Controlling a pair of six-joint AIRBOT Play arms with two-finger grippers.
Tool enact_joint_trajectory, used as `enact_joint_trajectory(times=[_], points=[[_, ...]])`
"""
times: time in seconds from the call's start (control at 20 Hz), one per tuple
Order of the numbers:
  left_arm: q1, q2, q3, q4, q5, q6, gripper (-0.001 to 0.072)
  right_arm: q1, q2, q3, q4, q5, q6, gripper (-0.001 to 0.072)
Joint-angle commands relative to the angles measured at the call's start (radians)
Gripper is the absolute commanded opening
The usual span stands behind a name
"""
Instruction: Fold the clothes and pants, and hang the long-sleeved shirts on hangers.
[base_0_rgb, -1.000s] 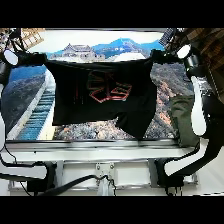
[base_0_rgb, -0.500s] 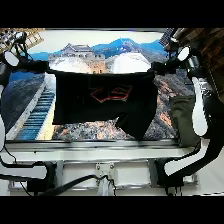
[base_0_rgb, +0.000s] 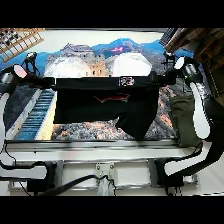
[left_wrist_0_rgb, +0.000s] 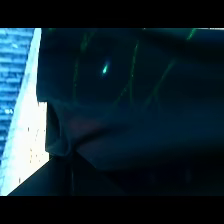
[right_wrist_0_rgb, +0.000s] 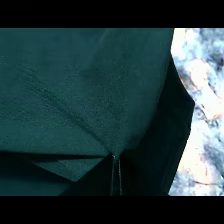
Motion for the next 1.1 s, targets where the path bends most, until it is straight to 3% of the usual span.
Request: enact_joint_trajectory(times=[0.0, 0.05, 0.1, 0.15, 0.2, 0.4, 0.45, 0.5, 0.55, 0.7, 0.8, 0.9, 1.05], points=[[-0.003, 0.0, -0.027, -0.004, -0.037, 0.0, 0.0003, -0.001, 0.001, -0.015, -0.02, 0.008, 0.003, 0.0205], [-0.003, -0.003, -0.027, -0.003, -0.066, 0.0, 0.0046, -0.001, 0.001, -0.015, -0.02, 0.026, 0.01, 0.0405], [0.0, -0.005, -0.027, -0.002, -0.093, 0.0, 0.0199, -0.002, 0.002, -0.015, -0.022, 0.047, 0.035, 0.0449], [0.004, -0.006, -0.027, 0.0, -0.12, 0.0, 0.0318, -0.002, 0.006, -0.015, -0.029, 0.066, 0.068, 0.0449], [0.011, -0.003, -0.027, 0.0, -0.143, 0.0, 0.0339, -0.003, 0.013, -0.015, -0.041, 0.09, 0.097, 0.0446], [0.068, 0.066, -0.027, 0.0, -0.206, -0.014, 0.0322, -0.021, 0.12, -0.087, -0.128, 0.127, 0.148, 0.0397], [0.087, 0.104, -0.03, -0.001, -0.209, -0.032, 0.0262, -0.036, 0.167, -0.138, -0.131, 0.121, 0.158, 0.0377], [0.1, 0.148, -0.047, -0.004, -0.206, -0.039, 0.0217, -0.053, 0.214, -0.199, -0.128, 0.117, 0.163, 0.0327], [0.11, 0.204, -0.084, -0.018, -0.185, -0.048, 0.0217, -0.071, 0.273, -0.28, -0.114, 0.108, 0.163, 0.0261], [0.114, 0.34, -0.23, -0.127, -0.118, -0.068, 0.0224, -0.112, 0.447, -0.547, -0.035, 0.034, 0.163, 0.0295], [0.113, 0.378, -0.298, -0.215, -0.112, -0.068, 0.029, -0.134, 0.53, -0.703, 0.033, -0.025, 0.163, 0.0306], [0.113, 0.393, -0.344, -0.263, -0.112, -0.064, 0.0288, -0.146, 0.563, -0.814, 0.102, -0.071, 0.16, 0.0373], [0.113, 0.397, -0.385, -0.27, -0.121, -0.063, 0.0289, -0.144, 0.561, -0.903, 0.191, -0.176, 0.124, 0.0374]])
